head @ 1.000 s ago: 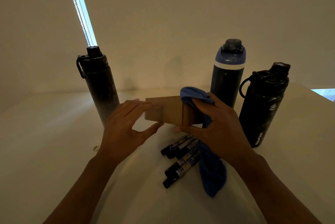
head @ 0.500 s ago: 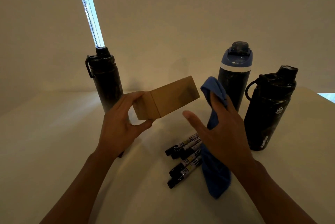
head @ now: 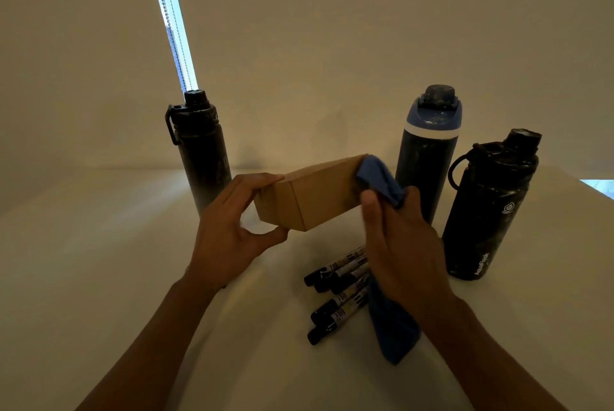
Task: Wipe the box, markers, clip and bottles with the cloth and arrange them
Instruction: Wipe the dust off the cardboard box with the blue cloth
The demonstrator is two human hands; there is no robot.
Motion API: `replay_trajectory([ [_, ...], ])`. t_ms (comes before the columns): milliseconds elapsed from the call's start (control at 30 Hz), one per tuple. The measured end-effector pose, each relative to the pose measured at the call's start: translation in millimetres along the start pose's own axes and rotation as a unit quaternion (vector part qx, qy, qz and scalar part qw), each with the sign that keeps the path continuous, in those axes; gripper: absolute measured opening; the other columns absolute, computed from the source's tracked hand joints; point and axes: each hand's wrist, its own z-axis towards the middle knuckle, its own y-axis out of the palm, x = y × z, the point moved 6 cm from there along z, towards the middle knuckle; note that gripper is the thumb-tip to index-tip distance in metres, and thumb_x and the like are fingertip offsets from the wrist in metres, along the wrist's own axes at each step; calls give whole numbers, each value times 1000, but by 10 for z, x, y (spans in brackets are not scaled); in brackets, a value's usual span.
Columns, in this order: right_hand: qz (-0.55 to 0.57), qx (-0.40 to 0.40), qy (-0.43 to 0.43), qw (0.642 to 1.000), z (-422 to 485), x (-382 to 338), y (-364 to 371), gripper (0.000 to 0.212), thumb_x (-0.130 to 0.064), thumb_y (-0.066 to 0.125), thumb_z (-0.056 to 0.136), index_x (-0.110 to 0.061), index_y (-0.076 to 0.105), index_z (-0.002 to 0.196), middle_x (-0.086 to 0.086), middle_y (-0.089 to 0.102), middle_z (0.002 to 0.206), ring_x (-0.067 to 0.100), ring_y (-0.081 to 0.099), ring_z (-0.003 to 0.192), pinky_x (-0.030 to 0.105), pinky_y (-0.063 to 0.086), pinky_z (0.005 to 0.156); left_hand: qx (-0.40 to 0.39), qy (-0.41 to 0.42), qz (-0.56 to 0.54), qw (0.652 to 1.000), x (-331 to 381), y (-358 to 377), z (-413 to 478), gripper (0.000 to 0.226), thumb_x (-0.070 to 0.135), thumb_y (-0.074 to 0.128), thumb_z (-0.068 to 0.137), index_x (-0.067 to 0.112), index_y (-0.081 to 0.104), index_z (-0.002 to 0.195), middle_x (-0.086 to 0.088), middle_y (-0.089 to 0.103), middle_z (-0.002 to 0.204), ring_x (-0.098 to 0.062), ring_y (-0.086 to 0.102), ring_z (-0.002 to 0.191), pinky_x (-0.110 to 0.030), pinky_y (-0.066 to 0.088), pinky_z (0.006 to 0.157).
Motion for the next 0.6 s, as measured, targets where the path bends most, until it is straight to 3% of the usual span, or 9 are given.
replay_trajectory([
  [33, -12, 3, 24, 1000, 30, 94, -10, 61, -78, 12, 98, -34, 43, 127, -1, 47, 127, 14, 57, 94, 35, 51, 87, -4, 3, 1, 1000, 28, 2, 10, 71, 30, 92, 78, 16, 59, 139, 9, 61, 134, -5, 57, 127, -25, 46, 110],
  [100, -15, 2, 37, 999, 59, 177, 4, 60, -69, 14, 102, -32, 51, 134, 0, 44, 132, 15, 50, 98, 31, 41, 90, 0, 12, 20, 1000, 103, -18, 21, 73, 27, 94, 75, 16, 60, 139, 6, 62, 134, -10, 58, 127, -26, 46, 110],
  [200, 57, 29, 65, 996, 46, 243, 19, 64, -70, 21, 101, -26, 50, 137, 5, 55, 125, 27, 57, 105, 39, 47, 93, 10, 10, 87, 996, 191, -61, 6, 74, 32, 93, 73, 21, 61, 139, 3, 62, 137, -8, 54, 127, -13, 38, 107],
  [300, 3, 38, -37, 999, 2, 143, 44, 58, -62, 25, 105, -19, 59, 122, -2, 52, 104, 19, 53, 85, 34, 45, 73, 25, 16, 149, 988, 328, -166, -81, 74, 35, 91, 75, 24, 61, 141, 4, 60, 141, -16, 57, 128, -22, 46, 96],
  [467, -9, 43, -71, 997, -15, 132, 84, 40, -45, 37, 109, -18, 66, 114, 2, 54, 108, 12, 53, 83, 34, 48, 76, 71, -54, 149, 985, 465, -514, -390, 76, 34, 95, 70, 29, 57, 136, 7, 62, 135, -14, 63, 116, -30, 56, 82],
  [600, -32, 69, -92, 993, -42, 53, 68, 37, -39, 37, 110, -17, 66, 102, 2, 49, 99, 14, 54, 69, 35, 52, 73, 69, 4, 244, 967, 483, -838, -644, 70, 34, 92, 76, 25, 58, 136, 2, 64, 140, -21, 63, 122, -35, 61, 73],
])
